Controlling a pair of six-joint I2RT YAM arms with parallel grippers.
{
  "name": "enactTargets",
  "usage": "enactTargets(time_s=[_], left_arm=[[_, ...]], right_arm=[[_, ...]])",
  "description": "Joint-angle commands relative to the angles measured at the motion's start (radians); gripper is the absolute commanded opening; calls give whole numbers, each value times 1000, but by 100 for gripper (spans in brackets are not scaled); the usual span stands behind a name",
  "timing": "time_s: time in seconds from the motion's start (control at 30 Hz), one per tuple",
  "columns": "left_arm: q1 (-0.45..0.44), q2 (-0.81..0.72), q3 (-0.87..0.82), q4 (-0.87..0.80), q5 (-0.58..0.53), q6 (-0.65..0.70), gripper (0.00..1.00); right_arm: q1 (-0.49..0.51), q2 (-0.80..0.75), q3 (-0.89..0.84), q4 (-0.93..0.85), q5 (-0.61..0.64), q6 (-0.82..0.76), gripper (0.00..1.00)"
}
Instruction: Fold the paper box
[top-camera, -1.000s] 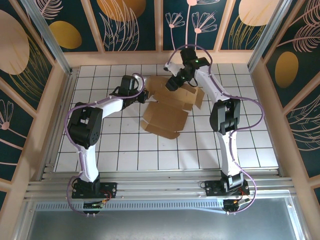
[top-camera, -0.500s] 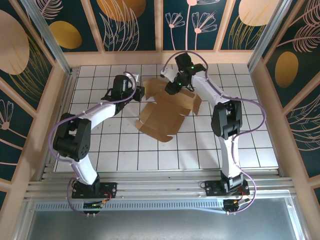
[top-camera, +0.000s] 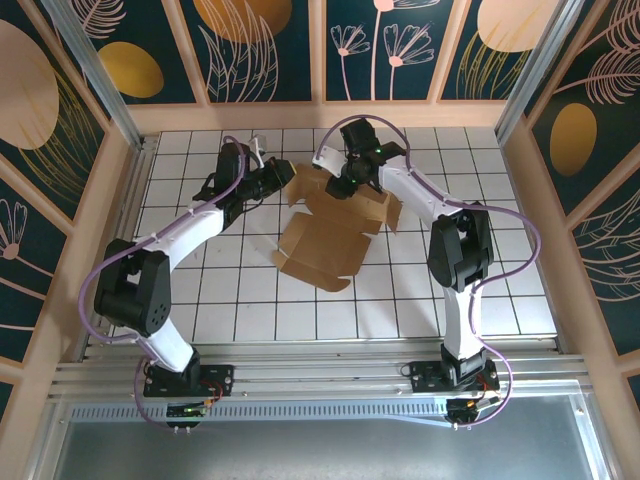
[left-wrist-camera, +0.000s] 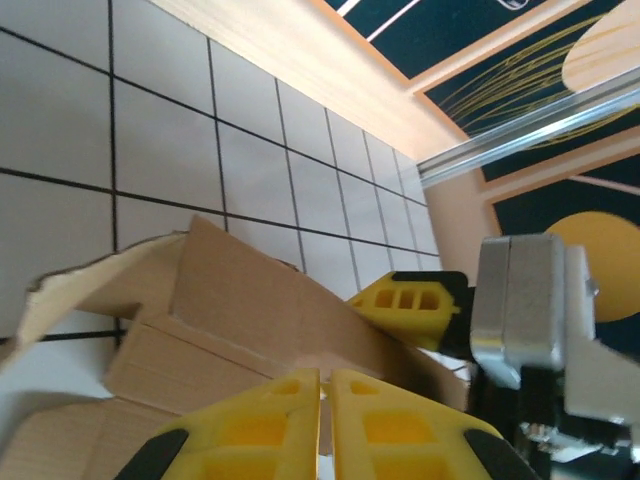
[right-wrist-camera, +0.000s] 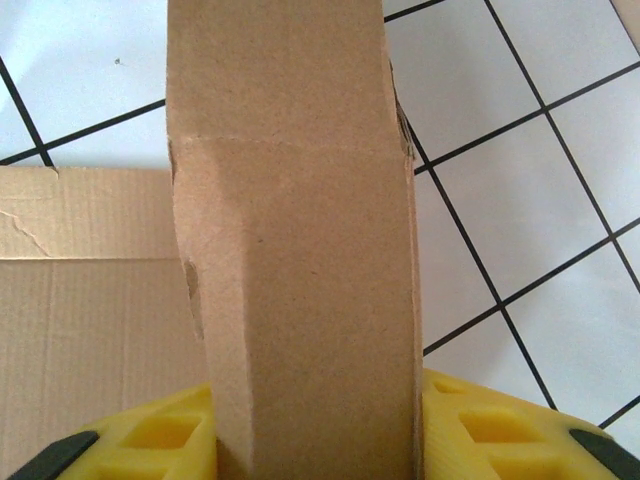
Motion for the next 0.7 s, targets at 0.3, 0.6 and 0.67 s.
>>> enactTargets(time_s=[0.3, 0.6, 0.67], left_arm=[[0, 123, 29, 103, -62, -377, 35], [2, 220, 19, 246, -30, -487, 35], [0, 234, 13, 275, -6, -510, 23]], right_arm=[[11, -31, -11, 1, -1, -15, 41], [12, -28, -2, -10, -4, -12, 41], [13, -26, -4, -10, -6, -9, 41]])
